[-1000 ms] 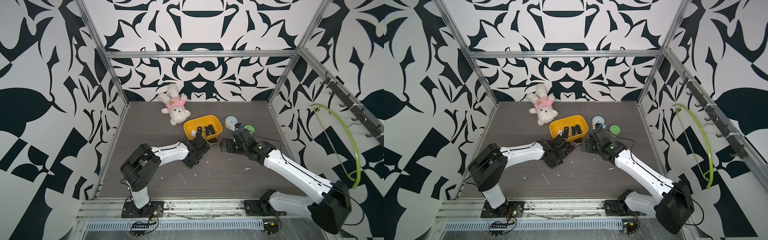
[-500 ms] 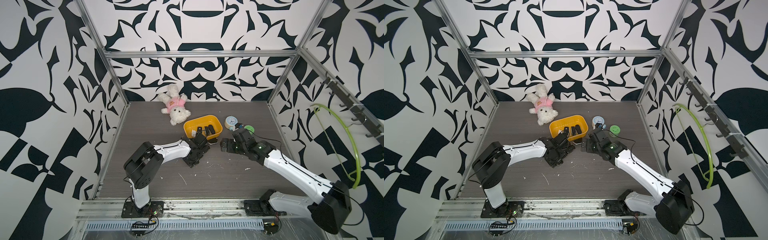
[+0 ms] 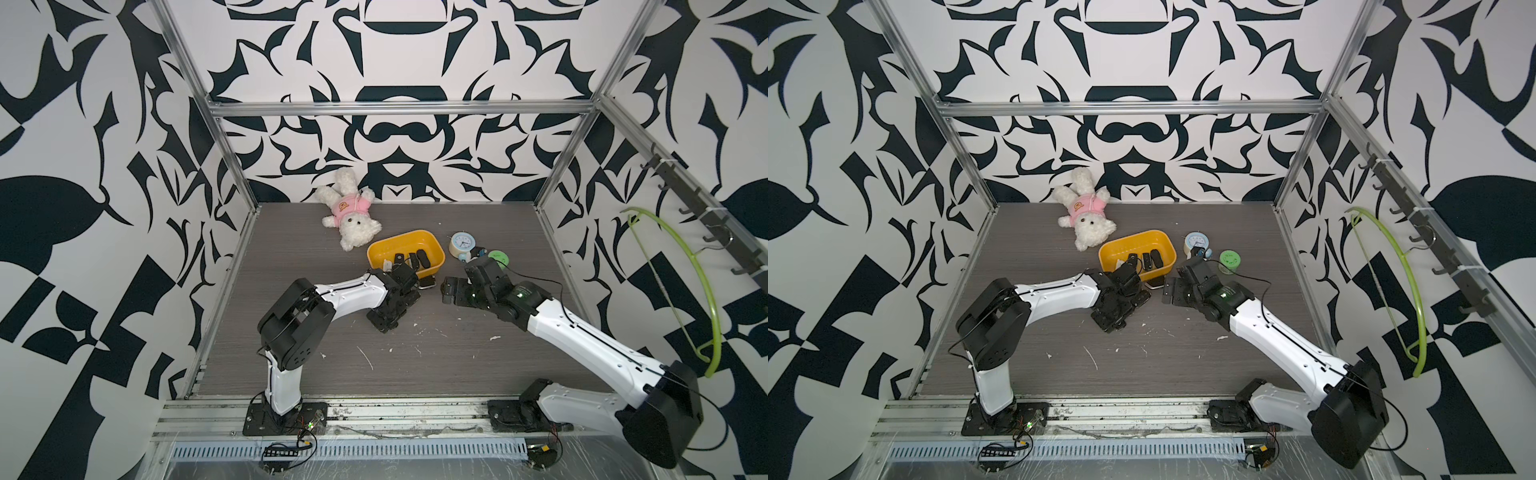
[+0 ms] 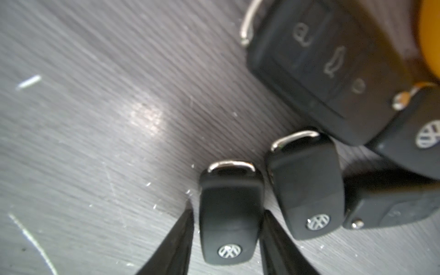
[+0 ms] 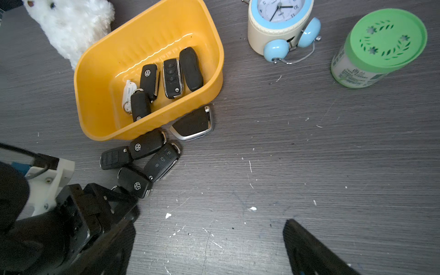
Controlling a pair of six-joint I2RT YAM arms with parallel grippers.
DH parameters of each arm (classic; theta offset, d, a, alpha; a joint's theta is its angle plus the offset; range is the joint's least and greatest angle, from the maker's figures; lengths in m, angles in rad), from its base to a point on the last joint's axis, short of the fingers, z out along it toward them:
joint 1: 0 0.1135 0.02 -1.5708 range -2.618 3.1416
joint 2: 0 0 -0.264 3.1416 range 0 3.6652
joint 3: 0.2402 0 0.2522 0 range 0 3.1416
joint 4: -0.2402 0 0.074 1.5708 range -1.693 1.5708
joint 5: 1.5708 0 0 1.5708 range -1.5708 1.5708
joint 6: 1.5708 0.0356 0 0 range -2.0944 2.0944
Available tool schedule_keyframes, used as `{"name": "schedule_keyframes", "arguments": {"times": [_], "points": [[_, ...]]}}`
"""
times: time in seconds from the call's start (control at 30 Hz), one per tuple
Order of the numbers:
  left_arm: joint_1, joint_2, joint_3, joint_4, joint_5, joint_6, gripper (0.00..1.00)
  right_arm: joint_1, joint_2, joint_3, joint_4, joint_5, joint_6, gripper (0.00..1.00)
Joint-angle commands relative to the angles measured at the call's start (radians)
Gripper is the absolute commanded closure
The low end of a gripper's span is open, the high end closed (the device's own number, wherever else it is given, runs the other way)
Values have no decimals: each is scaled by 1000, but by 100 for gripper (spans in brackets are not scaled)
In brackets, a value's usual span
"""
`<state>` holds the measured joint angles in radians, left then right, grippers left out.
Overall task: Place the car key into the storage box
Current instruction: Pick up the car key from the center of the board.
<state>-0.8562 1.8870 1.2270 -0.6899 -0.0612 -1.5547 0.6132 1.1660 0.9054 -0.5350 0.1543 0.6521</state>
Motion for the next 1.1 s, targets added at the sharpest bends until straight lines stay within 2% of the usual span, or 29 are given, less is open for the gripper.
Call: {"name": "schedule_keyframes", "arguments": {"times": [0.0, 0.1, 0.27, 0.47, 0.77, 1.07], "points": [[-3, 66, -52, -20, 40, -11, 56, 5, -22, 8, -13, 51, -2, 0], [-1, 50, -51, -27, 23, -10, 59, 5, -20, 15, -17, 56, -6, 0], [0, 12, -48, -54, -2, 9, 70, 5, -10, 28, -20, 55, -6, 0], [22, -70, -87, -76, -18, 30, 99, 5, 5, 46, -20, 52, 0, 0], [95, -225, -122, -167, -61, 140, 100, 5, 21, 47, -19, 46, 7, 0], [193, -326, 22, -200, -164, 349, 100, 5, 44, 48, -5, 41, 15, 0]]}}
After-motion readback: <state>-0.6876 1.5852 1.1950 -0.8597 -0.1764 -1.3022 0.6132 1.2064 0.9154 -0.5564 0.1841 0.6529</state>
